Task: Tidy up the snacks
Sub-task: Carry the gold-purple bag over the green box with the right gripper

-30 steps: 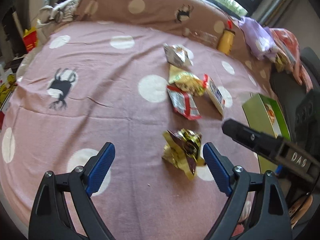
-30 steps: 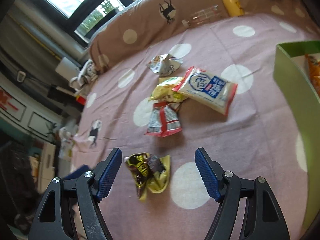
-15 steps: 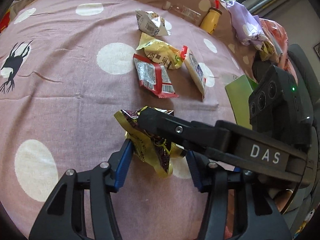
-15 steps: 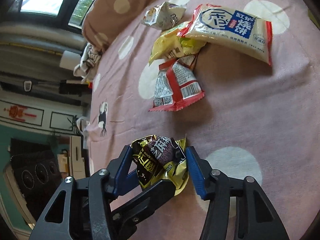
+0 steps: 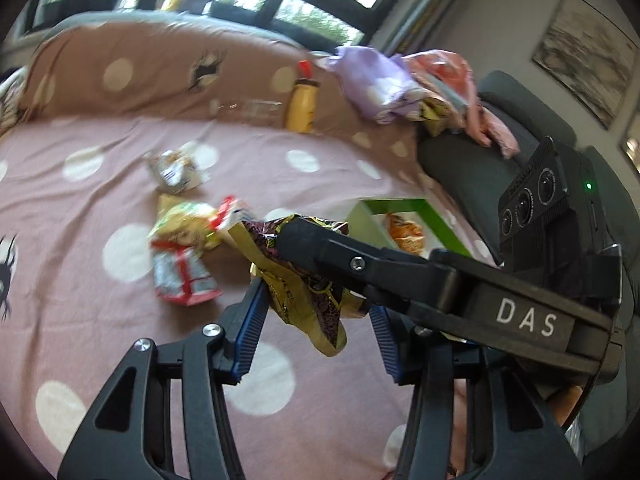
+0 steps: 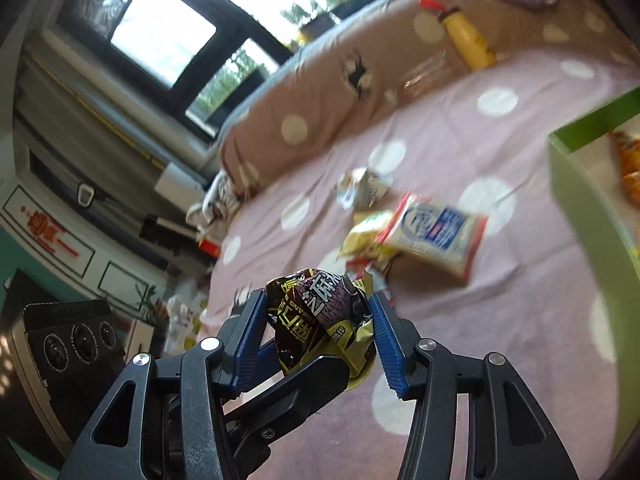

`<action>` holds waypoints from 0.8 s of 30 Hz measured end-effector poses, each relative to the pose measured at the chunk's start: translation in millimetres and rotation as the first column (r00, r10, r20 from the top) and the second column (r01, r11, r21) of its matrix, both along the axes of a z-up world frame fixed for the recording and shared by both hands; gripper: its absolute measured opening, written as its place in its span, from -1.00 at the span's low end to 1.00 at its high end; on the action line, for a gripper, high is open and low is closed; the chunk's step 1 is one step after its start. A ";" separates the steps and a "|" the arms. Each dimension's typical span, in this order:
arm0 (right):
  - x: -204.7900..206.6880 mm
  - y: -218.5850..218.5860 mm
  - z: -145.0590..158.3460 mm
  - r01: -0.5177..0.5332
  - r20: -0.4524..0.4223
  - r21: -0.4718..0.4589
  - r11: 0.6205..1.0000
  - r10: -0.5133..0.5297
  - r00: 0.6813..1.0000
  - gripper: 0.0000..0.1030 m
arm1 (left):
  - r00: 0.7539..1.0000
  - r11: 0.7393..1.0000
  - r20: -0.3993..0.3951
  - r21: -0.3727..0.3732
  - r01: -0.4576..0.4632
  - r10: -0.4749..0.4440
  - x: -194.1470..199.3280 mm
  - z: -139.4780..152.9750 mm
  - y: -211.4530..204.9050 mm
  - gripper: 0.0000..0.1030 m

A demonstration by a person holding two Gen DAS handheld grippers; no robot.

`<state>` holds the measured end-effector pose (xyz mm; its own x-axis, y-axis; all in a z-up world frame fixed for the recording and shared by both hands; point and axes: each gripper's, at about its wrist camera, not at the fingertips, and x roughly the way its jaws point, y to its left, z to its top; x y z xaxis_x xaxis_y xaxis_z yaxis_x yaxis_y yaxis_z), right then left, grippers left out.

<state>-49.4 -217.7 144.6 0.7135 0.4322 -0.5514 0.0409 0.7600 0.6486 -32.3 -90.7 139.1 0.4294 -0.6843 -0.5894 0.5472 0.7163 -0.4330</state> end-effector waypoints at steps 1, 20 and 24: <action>-3.7 -7.1 3.2 0.021 0.011 -0.009 1.000 -0.021 1.000 0.05 | 1.000 1.000 0.012 -0.004 0.022 -0.022 -0.3 1.9 -7.7 -0.02; -55.7 -139.3 -14.9 0.387 -0.023 0.041 0.921 -0.386 0.922 0.05 | 0.933 0.933 0.014 0.023 0.359 -0.359 20.0 -15.8 -150.7 -0.05; -61.1 -155.7 -26.9 0.439 -0.056 0.053 0.897 -0.436 0.898 0.05 | 0.917 0.917 -0.007 0.034 0.398 -0.398 22.0 -27.0 -172.7 -0.07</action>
<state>-110.5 -373.4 117.6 0.8155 0.1166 -0.5669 0.3878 0.6171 0.6847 -10.2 -263.4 112.2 0.1259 -0.7782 -0.6152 0.7901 0.4537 -0.4121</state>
